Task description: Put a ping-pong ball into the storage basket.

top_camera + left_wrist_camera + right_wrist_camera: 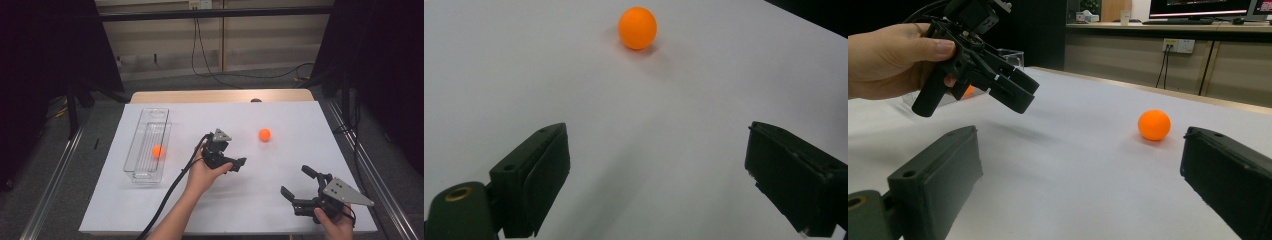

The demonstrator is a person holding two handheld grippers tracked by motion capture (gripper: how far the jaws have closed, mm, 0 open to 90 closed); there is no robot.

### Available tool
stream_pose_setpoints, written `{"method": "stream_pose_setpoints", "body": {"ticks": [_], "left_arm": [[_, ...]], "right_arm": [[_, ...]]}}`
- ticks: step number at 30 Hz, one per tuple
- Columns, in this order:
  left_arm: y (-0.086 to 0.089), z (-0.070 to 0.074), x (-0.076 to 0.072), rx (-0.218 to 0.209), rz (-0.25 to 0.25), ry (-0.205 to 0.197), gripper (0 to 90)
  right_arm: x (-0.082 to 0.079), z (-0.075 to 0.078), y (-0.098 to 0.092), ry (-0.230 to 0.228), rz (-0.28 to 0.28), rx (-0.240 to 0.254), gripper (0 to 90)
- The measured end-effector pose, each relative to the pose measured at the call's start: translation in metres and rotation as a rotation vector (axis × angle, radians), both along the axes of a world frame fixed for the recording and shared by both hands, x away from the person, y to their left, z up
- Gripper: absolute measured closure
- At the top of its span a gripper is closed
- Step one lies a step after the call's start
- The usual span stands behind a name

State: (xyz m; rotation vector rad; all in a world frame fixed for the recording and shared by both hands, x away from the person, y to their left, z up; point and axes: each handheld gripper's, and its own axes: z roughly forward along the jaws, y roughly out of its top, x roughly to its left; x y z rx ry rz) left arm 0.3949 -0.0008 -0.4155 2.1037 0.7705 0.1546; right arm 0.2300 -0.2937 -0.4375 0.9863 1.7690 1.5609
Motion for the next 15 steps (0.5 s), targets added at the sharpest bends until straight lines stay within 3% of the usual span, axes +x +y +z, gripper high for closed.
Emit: {"method": "stream_pose_setpoints", "body": {"ticks": [15], "left_arm": [[-0.0090, -0.0034, 0.0033, -0.022, 0.000, 0.009, 10.4]], "right_arm": [[0.0000, 0.0001, -0.0002, -0.002, 0.000, 0.001, 2.3]]}}
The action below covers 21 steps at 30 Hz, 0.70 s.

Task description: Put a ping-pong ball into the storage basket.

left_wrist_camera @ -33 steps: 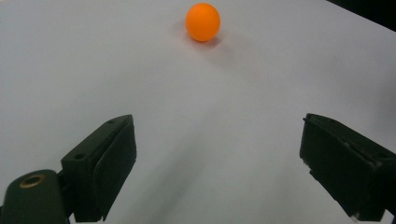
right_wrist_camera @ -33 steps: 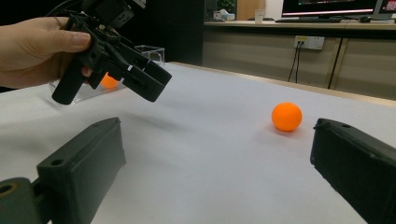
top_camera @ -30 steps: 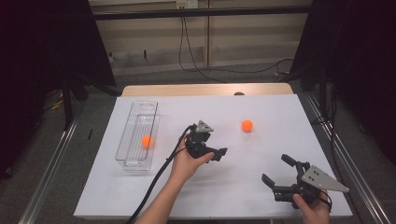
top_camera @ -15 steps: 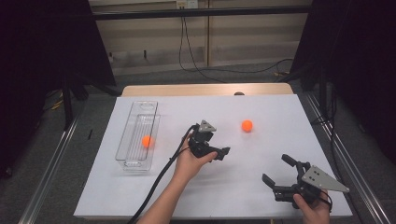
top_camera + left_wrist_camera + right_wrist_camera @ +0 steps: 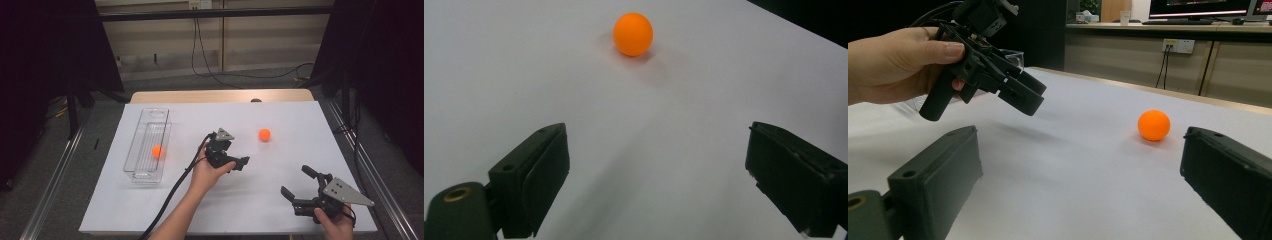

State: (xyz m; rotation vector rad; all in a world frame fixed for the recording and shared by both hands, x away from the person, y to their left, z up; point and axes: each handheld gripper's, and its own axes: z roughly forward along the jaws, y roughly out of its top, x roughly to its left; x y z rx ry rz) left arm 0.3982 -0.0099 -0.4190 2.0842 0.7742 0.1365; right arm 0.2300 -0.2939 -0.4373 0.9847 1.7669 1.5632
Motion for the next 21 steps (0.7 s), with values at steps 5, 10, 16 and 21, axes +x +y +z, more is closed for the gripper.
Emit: {"method": "stream_pose_setpoints", "body": {"ticks": [5, 10, 16, 21], "left_arm": [[-0.003, -0.002, 0.002, -0.004, 0.004, 0.002, 10.2], [-0.006, -0.002, 0.004, -0.008, 0.009, -0.012, 10.1], [-0.011, -0.003, 0.006, 0.004, 0.007, -0.010, 10.2], [-0.015, -0.002, 0.007, 0.006, 0.006, -0.014, 10.2]], "right_arm": [[0.000, 0.000, 0.000, -0.001, 0.000, -0.001, 2.3], [0.000, 0.000, 0.000, 0.000, 0.001, -0.001, 2.3], [0.000, 0.000, 0.000, 0.000, 0.001, -0.001, 2.3], [0.000, 0.000, 0.000, 0.000, 0.001, 0.000, 2.3]]}}
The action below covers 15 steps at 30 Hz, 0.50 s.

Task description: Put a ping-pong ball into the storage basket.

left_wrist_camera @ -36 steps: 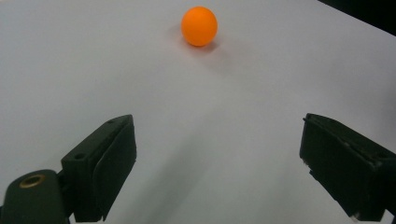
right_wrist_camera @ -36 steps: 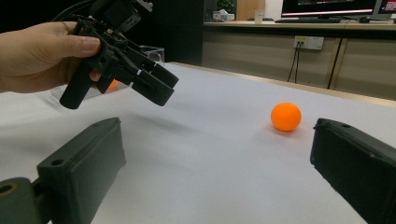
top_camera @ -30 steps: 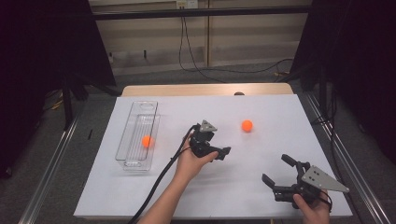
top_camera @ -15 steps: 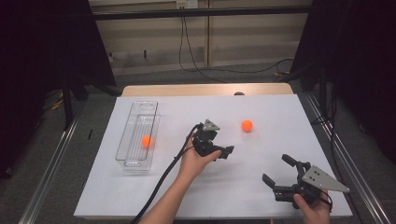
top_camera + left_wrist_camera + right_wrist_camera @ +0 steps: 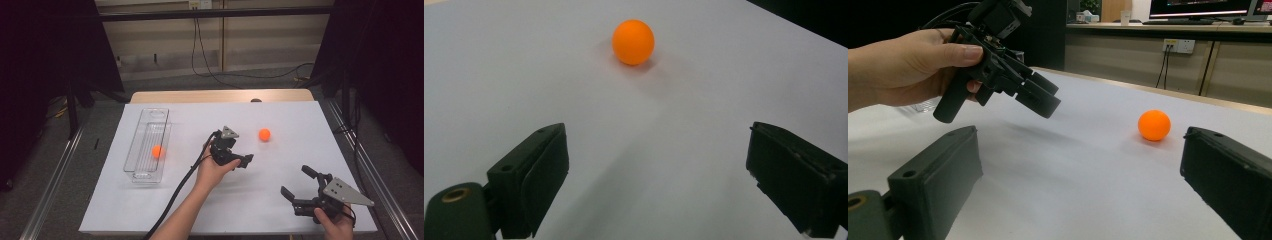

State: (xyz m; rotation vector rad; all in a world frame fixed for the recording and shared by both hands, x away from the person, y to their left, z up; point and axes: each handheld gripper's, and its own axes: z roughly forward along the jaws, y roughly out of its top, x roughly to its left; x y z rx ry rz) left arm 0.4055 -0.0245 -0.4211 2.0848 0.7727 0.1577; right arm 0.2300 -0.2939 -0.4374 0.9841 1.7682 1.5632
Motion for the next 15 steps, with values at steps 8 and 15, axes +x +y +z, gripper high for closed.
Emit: {"method": "stream_pose_setpoints", "body": {"ticks": [8, 15], "left_arm": [[-0.0058, -0.0005, 0.0027, -0.007, 0.000, -0.003, 10.2], [-0.0055, -0.0017, 0.0078, -0.012, 0.012, 0.003, 10.2]], "right_arm": [[0.0000, 0.0001, 0.0004, 0.000, 0.000, 0.000, 2.3], [0.0001, 0.0000, 0.0002, 0.001, -0.001, -0.001, 2.3]]}}
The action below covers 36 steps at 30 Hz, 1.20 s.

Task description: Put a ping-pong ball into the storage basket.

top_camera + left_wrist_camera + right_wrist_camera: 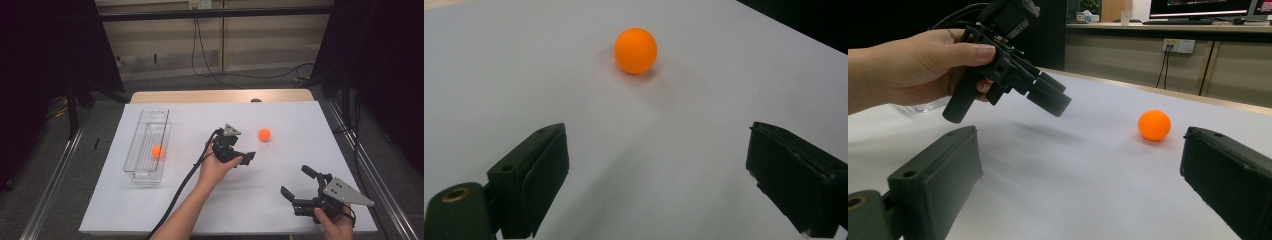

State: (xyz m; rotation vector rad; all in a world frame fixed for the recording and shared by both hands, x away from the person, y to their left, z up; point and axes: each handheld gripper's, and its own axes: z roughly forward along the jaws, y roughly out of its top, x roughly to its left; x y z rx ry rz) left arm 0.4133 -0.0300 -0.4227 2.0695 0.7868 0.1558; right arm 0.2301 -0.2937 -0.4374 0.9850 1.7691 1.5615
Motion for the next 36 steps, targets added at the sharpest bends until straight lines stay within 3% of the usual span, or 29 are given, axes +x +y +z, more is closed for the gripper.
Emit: {"method": "stream_pose_setpoints", "body": {"ticks": [7, 10, 36], "left_arm": [[-0.002, 0.000, 0.002, 0.000, 0.009, 0.000, 10.3], [-0.005, 0.000, 0.002, 0.021, 0.003, -0.016, 10.2], [-0.022, 0.003, 0.005, 0.006, -0.005, -0.023, 10.2]], "right_arm": [[0.000, 0.000, 0.000, -0.001, 0.001, 0.001, 2.3], [0.000, 0.000, 0.000, -0.001, 0.001, 0.001, 2.3], [0.001, 0.000, 0.000, 0.000, 0.003, 0.000, 2.4]]}}
